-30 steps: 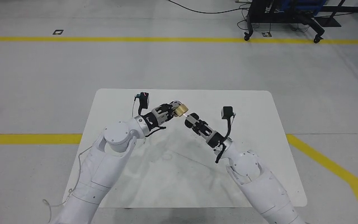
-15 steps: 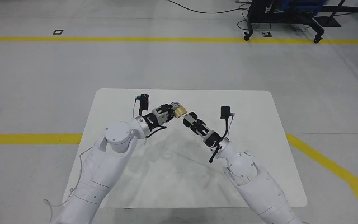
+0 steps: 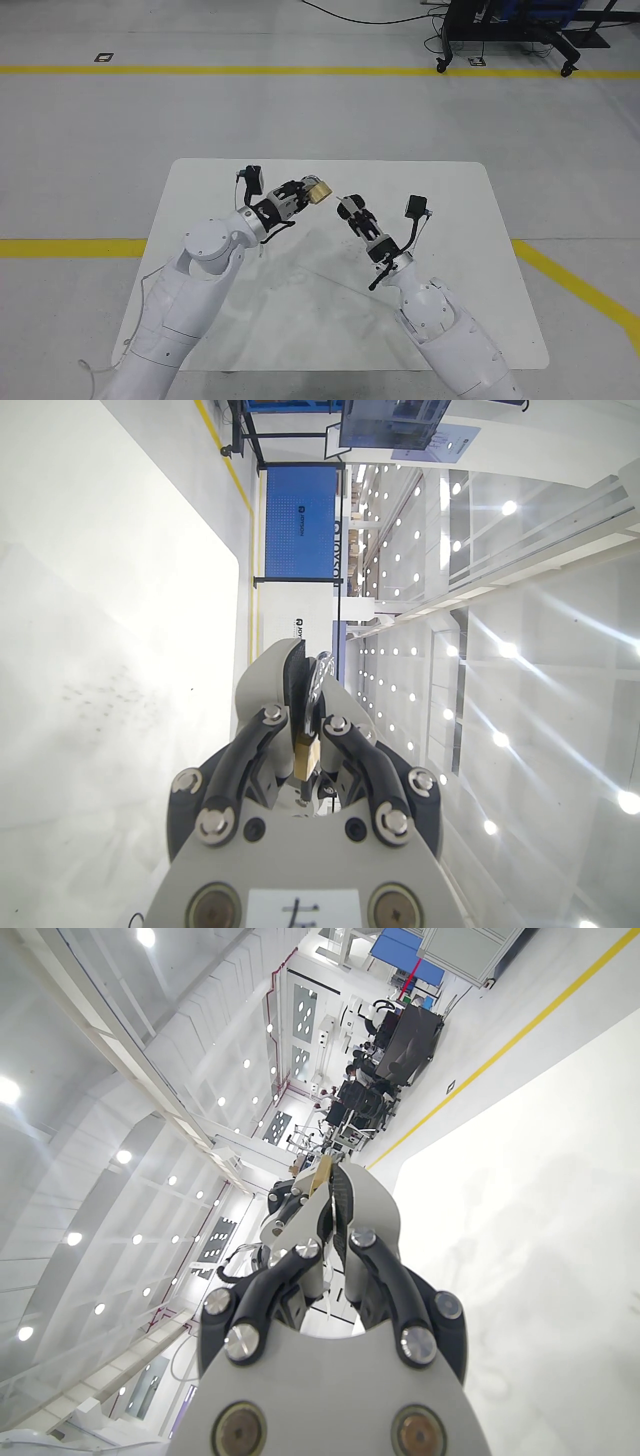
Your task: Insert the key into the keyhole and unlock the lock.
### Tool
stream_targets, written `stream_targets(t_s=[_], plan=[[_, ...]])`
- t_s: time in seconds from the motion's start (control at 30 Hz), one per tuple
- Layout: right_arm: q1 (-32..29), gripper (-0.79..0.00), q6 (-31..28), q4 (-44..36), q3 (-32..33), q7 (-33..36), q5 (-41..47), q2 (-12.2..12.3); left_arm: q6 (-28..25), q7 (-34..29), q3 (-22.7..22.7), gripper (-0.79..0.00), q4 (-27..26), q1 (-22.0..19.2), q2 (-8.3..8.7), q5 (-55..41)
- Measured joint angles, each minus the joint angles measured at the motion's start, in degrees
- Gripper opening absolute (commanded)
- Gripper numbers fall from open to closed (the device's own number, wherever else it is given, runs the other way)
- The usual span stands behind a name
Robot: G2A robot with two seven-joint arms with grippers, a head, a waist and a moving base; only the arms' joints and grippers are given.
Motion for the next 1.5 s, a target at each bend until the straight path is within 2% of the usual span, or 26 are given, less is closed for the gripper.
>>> stream_targets(t_s=[0.13, 0.33, 0.53, 0.7, 0.8, 1.1, 1.33, 1.43, 1.5], plan=[[0.0, -0.785, 0.0, 0.0, 0.0, 0.0, 0.0, 0.0, -0.7, -1.3, -0.4, -0.785, 0.0, 0.1, -0.03, -1.8], [-0.2, -0.785, -0.4, -1.0, 0.2, -0.4, -1.9, 0.0, -0.7, 0.2, -0.3, -0.785, -0.3, 0.7, -0.02, -0.8], [-1.6, -0.785, -1.1, -3.1, -1.3, -8.2, -15.4, -0.3, 2.6, 0.9, 0.2, -0.785, -0.6, 0.5, 0.12, 2.5], [-0.6, -0.785, 5.2, -1.8, -4.5, -16.9, -29.7, -1.2, 3.7, -0.1, 0.5, -0.785, -0.4, 0.2, 0.09, 2.6], [0.3, -0.785, 8.4, -0.1, -6.9, -19.5, -35.8, -1.8, 3.8, -0.3, 0.4, -0.785, -0.3, 0.1, 0.09, 2.6], [1.4, -0.785, 13.4, 4.0, -10.3, -23.6, -45.0, -3.2, 3.7, -0.1, -0.1, -0.785, -0.4, 0.3, 0.08, 2.2], [0.7, -0.785, 12.8, 5.1, -11.0, -23.1, -45.6, -3.7, 3.7, 0.2, -0.2, -0.785, -0.5, 0.5, 0.05, 2.2], [-0.5, -0.785, 8.5, 3.7, -9.3, -20.3, -38.0, -3.8, 3.2, 0.4, -0.3, -0.785, -0.6, 0.5, 0.03, 2.3], [-1.6, -0.785, 3.8, 2.5, -7.4, -15.5, -29.5, -3.6, 2.4, 0.5, -0.4, -0.785, -0.8, 0.7, 0.03, 2.4]])
